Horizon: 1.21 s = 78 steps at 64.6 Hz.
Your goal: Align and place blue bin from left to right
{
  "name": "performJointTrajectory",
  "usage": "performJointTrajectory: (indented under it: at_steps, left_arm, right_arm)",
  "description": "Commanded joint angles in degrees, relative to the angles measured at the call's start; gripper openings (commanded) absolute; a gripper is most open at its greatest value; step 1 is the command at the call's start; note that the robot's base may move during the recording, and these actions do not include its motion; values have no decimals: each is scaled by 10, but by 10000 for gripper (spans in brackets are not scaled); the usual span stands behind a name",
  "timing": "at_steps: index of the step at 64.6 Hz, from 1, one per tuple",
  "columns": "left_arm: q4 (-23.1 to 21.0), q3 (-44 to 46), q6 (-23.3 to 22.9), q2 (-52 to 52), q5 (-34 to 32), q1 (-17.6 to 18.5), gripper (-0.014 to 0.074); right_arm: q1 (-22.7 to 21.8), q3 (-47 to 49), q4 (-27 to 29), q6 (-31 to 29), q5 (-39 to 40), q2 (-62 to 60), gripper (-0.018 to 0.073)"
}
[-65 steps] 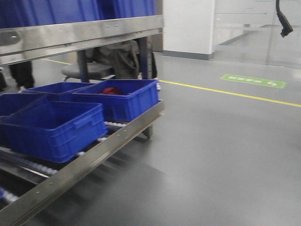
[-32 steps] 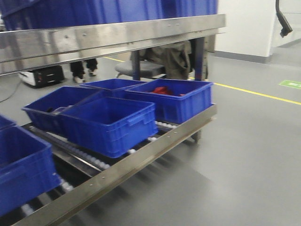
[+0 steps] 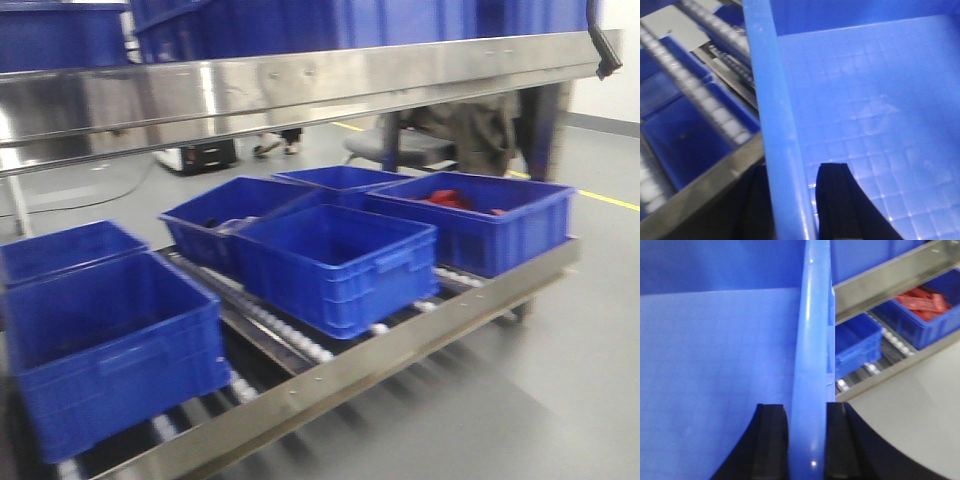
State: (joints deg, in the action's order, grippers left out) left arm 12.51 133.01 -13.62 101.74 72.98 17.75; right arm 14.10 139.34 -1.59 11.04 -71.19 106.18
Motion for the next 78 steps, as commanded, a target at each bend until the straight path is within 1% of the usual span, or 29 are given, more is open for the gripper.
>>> performJointTrajectory:
  at_steps: [1,78]
  left_arm:
    - [13,10,9,-13,-30,2,-16]
    - [13,10,9,-13,-30,2,-16]
  right_arm:
    - [-2,12,-26,-12,74,-13,-78]
    - [-2,12,-26,-12,74,-13,-78]
